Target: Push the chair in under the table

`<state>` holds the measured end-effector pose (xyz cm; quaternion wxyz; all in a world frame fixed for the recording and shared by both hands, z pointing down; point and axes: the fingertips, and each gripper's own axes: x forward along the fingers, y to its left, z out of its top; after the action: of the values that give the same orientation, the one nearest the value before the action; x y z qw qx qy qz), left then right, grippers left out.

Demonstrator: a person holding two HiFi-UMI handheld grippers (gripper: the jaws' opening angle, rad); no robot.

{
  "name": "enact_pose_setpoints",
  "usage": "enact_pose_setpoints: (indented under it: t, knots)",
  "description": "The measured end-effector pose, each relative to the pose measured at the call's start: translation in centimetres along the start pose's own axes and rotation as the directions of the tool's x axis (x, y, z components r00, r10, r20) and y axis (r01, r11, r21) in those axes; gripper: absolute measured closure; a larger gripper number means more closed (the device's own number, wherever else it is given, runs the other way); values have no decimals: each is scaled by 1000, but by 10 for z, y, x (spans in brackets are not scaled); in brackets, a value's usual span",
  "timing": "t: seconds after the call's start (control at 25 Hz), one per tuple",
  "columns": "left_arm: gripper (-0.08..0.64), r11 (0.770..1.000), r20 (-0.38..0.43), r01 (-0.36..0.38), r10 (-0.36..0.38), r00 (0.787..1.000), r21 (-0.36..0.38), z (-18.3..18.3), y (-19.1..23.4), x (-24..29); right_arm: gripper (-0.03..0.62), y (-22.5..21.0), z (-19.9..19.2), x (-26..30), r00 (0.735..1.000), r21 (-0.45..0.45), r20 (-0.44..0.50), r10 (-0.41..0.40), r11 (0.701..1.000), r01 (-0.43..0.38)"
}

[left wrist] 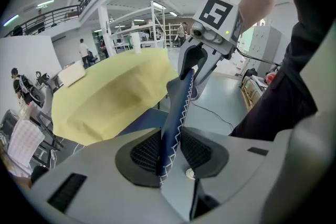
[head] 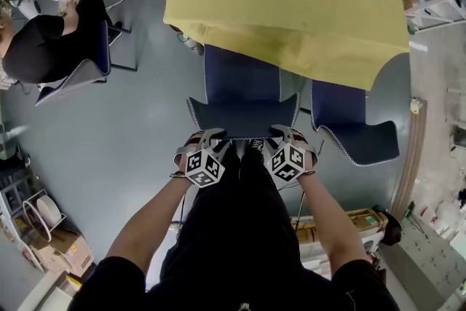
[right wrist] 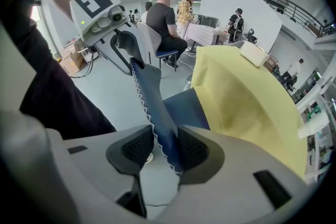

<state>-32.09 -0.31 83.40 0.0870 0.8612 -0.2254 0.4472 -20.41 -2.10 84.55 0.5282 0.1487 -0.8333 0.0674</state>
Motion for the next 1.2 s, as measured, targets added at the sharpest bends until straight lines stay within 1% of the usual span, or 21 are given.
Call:
enact_pose_setpoints:
  t: [0.32,0.72,0.88,1.04,1.2]
  knots:
    - [440,1000,-6,-5,5,1000,8,9,26,9,445,-27,9,6,1000,7,-5,-24,1000,24]
    - [442,1000,-9,16,-16,1000,24,8,36,9,445,-32,18,5,999,15,-36,-35,999,35]
    - [442,1000,-8,9,-9,1000,25,7,44,8,445,-37,23,8,998,11,-39,-46,999,47]
    - [440,1000,-15,6,-6,1000,19,11,47,13,445,-43,20,9,998,18,-39,-50,999,51]
    - [440,1000,-12,3,-3,1000,24,14,60,15,445,-54,27,11,998,23,-38,-54,998,55]
